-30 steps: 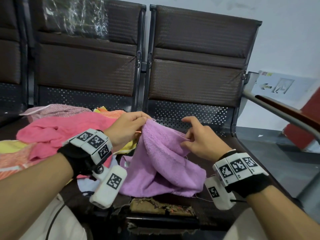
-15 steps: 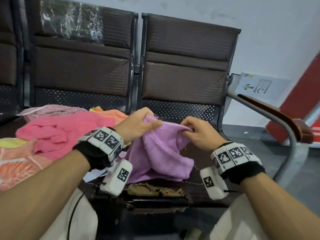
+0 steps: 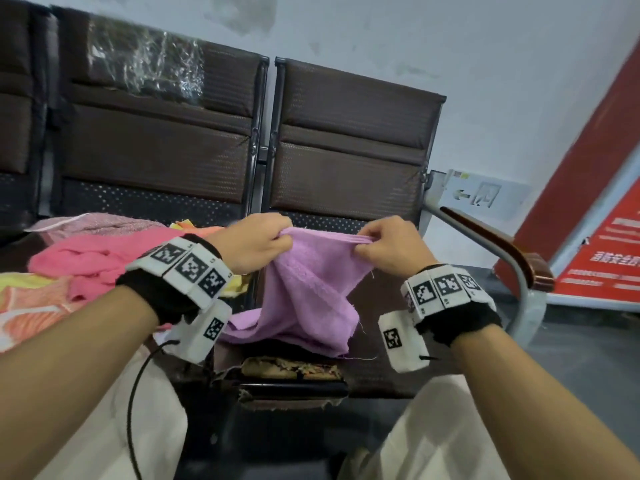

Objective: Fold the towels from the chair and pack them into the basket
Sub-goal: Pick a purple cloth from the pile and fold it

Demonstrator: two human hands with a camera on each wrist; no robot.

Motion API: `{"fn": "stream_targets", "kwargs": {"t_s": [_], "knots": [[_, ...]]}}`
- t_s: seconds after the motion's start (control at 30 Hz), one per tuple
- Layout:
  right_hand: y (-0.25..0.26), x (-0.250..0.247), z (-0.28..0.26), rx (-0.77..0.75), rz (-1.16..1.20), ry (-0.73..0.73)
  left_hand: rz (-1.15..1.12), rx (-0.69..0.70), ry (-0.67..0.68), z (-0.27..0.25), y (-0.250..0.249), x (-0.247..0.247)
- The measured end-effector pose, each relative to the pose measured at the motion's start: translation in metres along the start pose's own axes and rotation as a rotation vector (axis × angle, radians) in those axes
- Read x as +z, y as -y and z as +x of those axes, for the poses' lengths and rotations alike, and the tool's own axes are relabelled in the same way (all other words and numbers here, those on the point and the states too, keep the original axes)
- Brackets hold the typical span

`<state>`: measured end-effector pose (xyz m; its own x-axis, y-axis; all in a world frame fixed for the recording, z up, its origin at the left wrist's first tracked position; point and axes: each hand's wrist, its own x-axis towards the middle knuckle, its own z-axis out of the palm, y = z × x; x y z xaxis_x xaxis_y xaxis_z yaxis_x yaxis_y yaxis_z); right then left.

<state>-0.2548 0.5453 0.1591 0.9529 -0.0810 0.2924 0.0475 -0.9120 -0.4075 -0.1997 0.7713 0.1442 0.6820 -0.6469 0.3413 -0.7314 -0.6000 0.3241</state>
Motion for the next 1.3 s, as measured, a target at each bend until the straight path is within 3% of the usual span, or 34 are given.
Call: {"fn": "stream_targets", "kwargs": {"t_s": [0.27, 0.53, 0.7, 0.83, 1.03, 1.13, 1.23, 1.3], "knots": [[0.044, -0.050, 0.040, 0.031, 0.340, -0.372, -0.082, -0.146, -0.300, 0.025, -0.008, -0.068], [0.028, -0.026, 0.081, 0.113, 0.426, -0.314, -0.112, -0.255, -0.265, 0.073, 0.015, -0.064], [0.022, -0.027, 0.098, 0.032, 0.517, -0.374, -0.191, -0.252, -0.451, 0.093, 0.016, -0.073], [0.019, -0.014, 0.079, -0.037, 0.651, -0.375, -0.400, -0.252, -0.544, 0.077, 0.011, -0.063], [-0.007, 0.049, -0.002, 0.096, 0.737, -0.268, -0.511, -0.301, -0.362, 0.003, 0.001, 0.012], [-0.027, 0.077, -0.047, 0.178, 0.678, -0.178, -0.497, -0.259, -0.178, -0.040, -0.006, 0.047], [-0.044, 0.098, -0.077, 0.280, 0.719, -0.195, -0.436, -0.207, 0.058, -0.065, -0.010, 0.073], [-0.050, 0.109, -0.084, 0.357, 0.715, -0.203, -0.472, -0.215, 0.077, -0.071, -0.006, 0.083]]}}
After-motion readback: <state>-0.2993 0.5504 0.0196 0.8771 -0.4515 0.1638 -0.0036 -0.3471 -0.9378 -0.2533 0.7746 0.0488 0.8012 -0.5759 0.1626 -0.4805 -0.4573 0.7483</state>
